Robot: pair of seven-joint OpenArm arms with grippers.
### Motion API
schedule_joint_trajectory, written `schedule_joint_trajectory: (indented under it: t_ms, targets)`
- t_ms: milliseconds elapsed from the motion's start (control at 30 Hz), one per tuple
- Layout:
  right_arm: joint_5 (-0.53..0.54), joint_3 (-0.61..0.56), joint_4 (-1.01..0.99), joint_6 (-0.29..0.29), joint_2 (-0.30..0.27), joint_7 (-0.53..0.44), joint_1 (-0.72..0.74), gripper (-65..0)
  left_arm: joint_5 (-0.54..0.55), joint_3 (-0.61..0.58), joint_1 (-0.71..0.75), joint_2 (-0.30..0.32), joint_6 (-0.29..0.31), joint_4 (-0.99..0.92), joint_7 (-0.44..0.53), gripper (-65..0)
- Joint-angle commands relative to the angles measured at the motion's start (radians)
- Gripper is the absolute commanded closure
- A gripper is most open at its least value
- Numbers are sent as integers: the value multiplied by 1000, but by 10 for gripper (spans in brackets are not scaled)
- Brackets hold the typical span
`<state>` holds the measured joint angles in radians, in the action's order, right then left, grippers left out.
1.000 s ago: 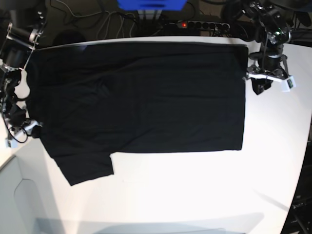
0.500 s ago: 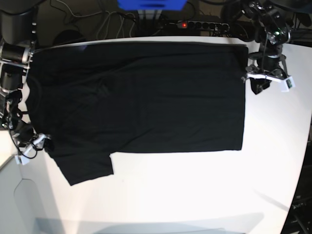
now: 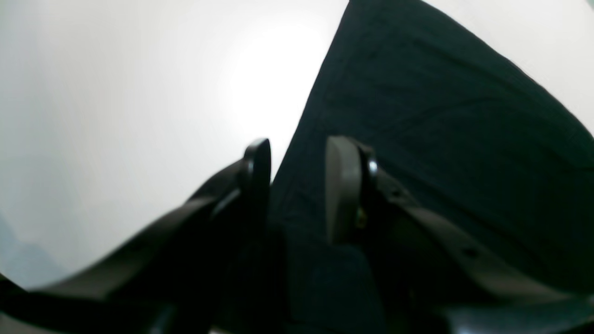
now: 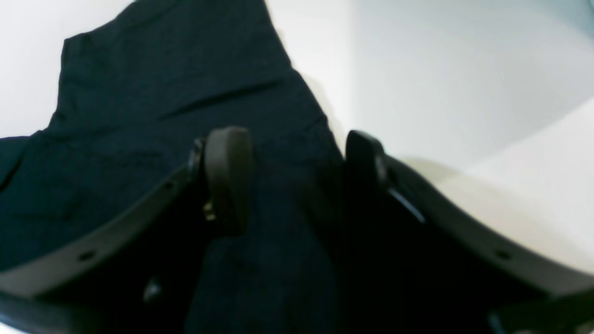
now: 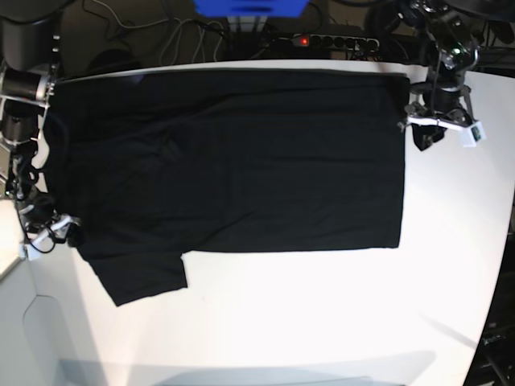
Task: Fold the T-shirt properly
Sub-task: 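Grasp the side edge near the sleeve with the right gripper, then open left gripper and move it along the shirt side to the opposite corner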
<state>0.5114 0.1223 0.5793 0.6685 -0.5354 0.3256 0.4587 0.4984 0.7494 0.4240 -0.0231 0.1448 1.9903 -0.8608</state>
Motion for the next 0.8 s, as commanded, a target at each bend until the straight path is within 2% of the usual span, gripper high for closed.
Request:
schedule_joint_trajectory:
  t_ms: [0,200,300,467,533,633,767]
  targets:
    - [16,6,12,0,-22,-21,21,-308,9,3,3,2,2,17,18,-199]
    - [16,6,11,-6,-22,-53,-13,-306,9,3,3,-1,2,17,18,-199]
    - [16,0,11,-40,-22,-85,-41,-306,9,3,3,-1,2,17,18,-199]
    - [14,4,11,-48,-7,-107,-59,-306,9,3,3,-1,2,17,18,-199]
    - [14,14,11,-57,-7,-142,-59,-306,9,3,3,-1,2,17,18,-199]
    - [16,78,12,-103,-7,-207,-79,-306,9,3,3,-1,2,17,18,-199]
    - [17,113,14,-105,-4,-257,-81,-306,9,3,3,-1,2,17,18,-199]
